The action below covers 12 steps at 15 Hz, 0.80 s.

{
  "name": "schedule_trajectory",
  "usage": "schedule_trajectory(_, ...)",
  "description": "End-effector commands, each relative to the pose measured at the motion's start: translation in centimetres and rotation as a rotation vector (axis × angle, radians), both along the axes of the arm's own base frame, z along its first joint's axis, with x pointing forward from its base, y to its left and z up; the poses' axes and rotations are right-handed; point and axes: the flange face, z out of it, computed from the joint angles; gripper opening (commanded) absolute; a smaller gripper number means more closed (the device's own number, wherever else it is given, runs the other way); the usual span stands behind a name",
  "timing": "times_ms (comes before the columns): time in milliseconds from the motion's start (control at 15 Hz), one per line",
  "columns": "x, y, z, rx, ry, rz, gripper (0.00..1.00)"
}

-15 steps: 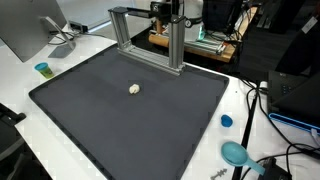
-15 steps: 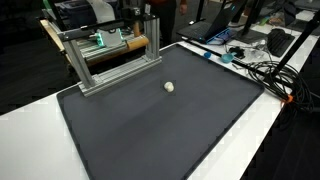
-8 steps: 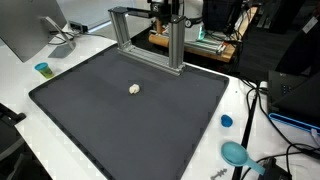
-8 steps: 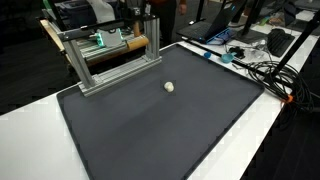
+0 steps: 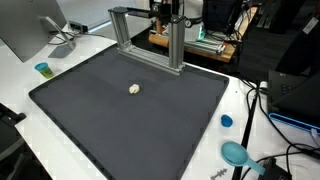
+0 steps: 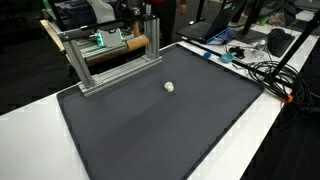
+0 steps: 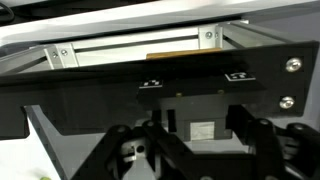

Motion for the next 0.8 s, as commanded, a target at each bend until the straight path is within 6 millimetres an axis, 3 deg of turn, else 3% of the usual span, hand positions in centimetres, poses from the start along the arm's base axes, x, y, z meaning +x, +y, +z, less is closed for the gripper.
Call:
schedule_trajectory(0, -0.42, -0.11, -0.29, -0.021, 0.017, 0.005, 0.68)
schedule_trajectory(133, -0.46, -0.07, -0.2, -0.022, 0.02, 0.01, 0.69)
schedule_trajectory(333, -0.51, 0.09, -0.15, -0.03, 0.036, 0.02, 0.91)
schedule_trajectory(467, -0.59, 0.18, -0.01, -0.035, 0.04, 0.026, 0.93)
schedule_trajectory(733, -0.66, 0.41, 0.11, -0.04, 0.039, 0.045, 0.83)
